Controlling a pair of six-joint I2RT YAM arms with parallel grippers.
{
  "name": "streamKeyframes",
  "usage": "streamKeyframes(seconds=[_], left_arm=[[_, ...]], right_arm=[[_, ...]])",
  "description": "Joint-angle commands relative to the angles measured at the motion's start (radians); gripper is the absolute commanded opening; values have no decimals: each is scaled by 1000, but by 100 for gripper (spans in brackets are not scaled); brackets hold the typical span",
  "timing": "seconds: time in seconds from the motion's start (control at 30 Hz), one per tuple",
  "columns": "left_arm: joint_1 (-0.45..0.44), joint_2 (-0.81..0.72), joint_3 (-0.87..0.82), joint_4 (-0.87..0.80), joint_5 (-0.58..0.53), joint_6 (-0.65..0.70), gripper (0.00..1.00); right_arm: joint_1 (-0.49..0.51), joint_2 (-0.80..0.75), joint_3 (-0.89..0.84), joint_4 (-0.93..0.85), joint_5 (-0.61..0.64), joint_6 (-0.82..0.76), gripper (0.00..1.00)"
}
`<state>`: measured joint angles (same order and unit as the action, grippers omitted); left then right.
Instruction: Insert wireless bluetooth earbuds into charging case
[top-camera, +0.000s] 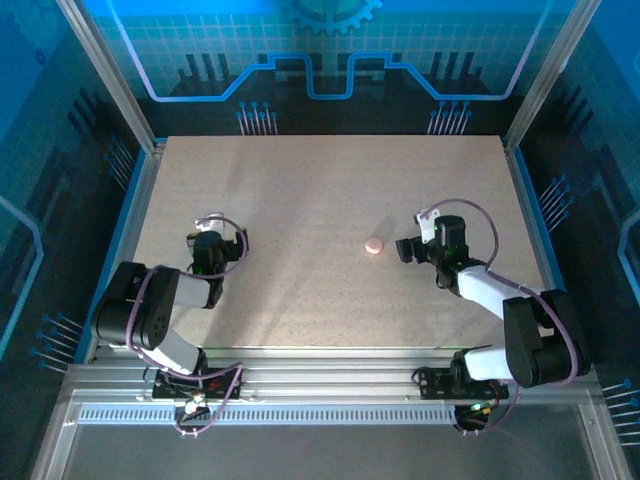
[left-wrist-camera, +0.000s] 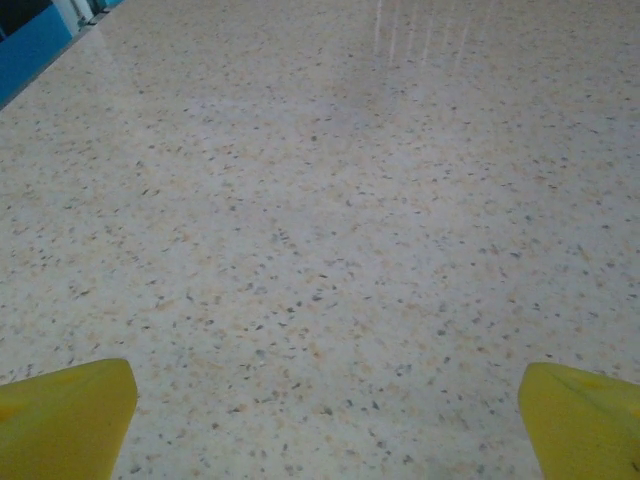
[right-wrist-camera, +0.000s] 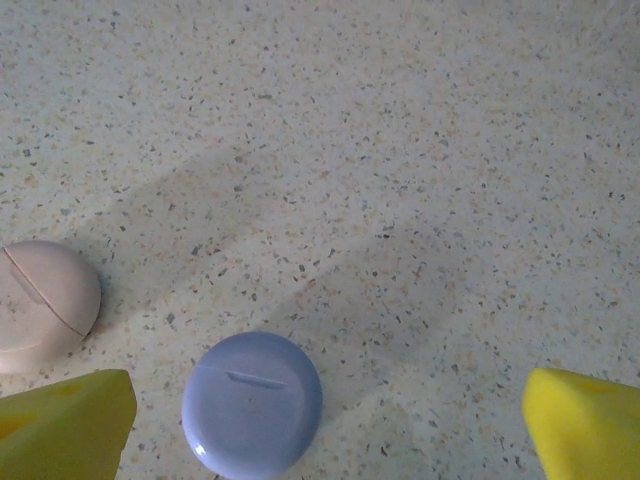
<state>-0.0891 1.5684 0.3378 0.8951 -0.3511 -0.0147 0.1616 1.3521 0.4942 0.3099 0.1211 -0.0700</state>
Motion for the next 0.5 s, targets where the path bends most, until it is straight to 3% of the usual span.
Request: streamKeyframes(seconds=[0.0, 0.17, 0.3, 0.37, 0.47], left_arm=[[7, -6, 14, 110, 6, 23, 99], [42, -12, 27, 70, 54, -8, 99], [42, -15, 28, 66, 57, -6, 99], [42, -14, 27, 67, 58, -5, 99], [42, -14, 29, 66, 58, -5, 99]], right_arm=[[-18, 34, -33, 295, -37, -30, 100], [-49, 67, -69, 385, -71, -10, 100], [-93, 142, -154, 620, -135, 17, 100], [-94, 139, -99, 496, -166, 6, 100], [-137, 152, -67, 453, -208, 46, 100]])
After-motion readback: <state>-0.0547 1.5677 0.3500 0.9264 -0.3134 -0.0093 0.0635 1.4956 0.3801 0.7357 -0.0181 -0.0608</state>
